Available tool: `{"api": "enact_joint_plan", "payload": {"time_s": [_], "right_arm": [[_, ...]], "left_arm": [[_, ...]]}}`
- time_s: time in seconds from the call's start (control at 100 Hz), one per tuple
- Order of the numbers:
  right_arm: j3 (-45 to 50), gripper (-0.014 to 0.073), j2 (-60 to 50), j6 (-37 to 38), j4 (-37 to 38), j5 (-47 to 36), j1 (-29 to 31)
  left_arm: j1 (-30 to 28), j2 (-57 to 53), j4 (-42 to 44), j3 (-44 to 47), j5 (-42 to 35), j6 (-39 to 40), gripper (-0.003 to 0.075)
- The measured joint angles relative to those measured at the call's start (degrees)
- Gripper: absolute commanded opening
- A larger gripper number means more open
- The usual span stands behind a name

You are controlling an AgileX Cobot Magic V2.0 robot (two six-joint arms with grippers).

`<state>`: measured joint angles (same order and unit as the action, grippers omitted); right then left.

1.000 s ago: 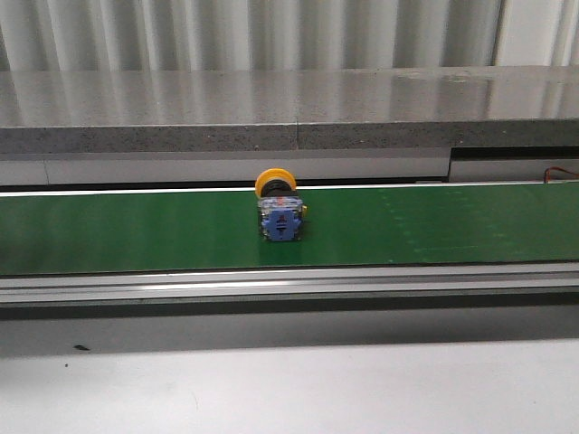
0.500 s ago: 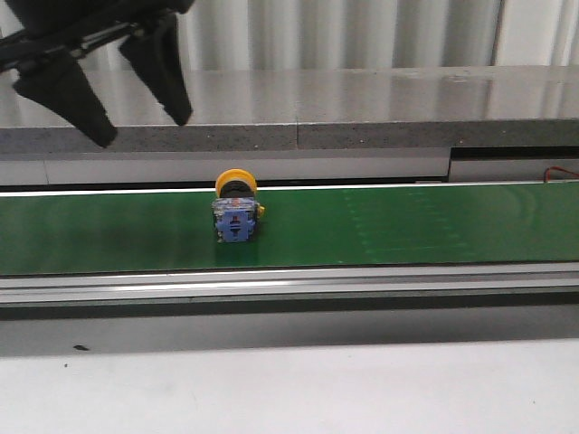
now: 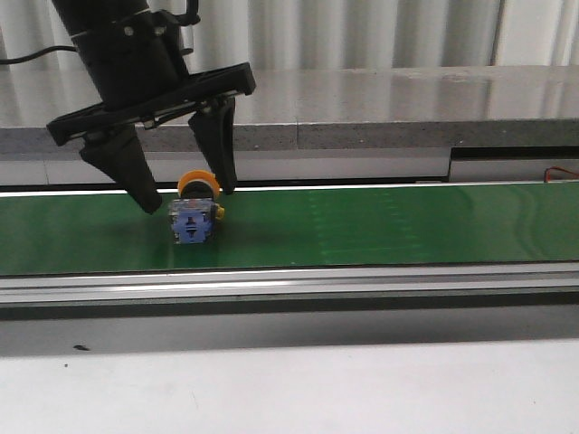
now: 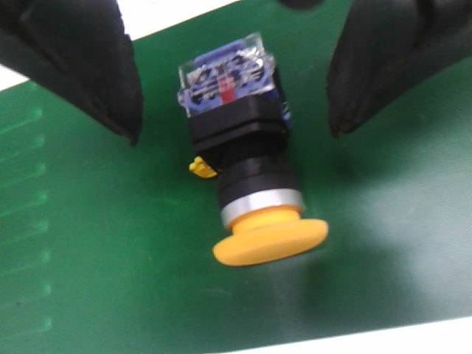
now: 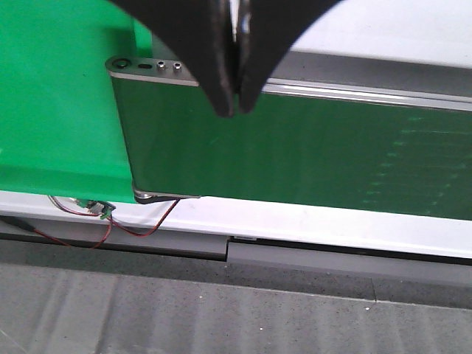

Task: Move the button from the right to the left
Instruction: 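Lower the left gripper over the button and close on it, then lift the button with the left gripper and carry it to the blue tray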

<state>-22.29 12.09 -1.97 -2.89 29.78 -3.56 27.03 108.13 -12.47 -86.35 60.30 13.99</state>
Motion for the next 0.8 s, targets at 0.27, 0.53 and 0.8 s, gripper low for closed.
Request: {"api": "enact_joint_plan", "payload": {"time_s": [0.27, 0.53, 0.8], "right_arm": [[0.00, -0.0068, 0.00, 0.00, 0.00, 0.00, 0.00], [0.00, -0.0068, 0.00, 0.00, 0.00, 0.00, 0.00], [0.00, -0.0068, 0.00, 0.00, 0.00, 0.00, 0.00]], "left_arm": [[0.00, 2.39, 2.27, -0.08, 0.56, 2.97, 0.0155], [0.00, 2.05, 3.71, -1.40, 0.65, 3.68, -0.0020], [-1.52, -0.57, 6.20, -5.18, 3.80, 3.73, -0.0020]]}}
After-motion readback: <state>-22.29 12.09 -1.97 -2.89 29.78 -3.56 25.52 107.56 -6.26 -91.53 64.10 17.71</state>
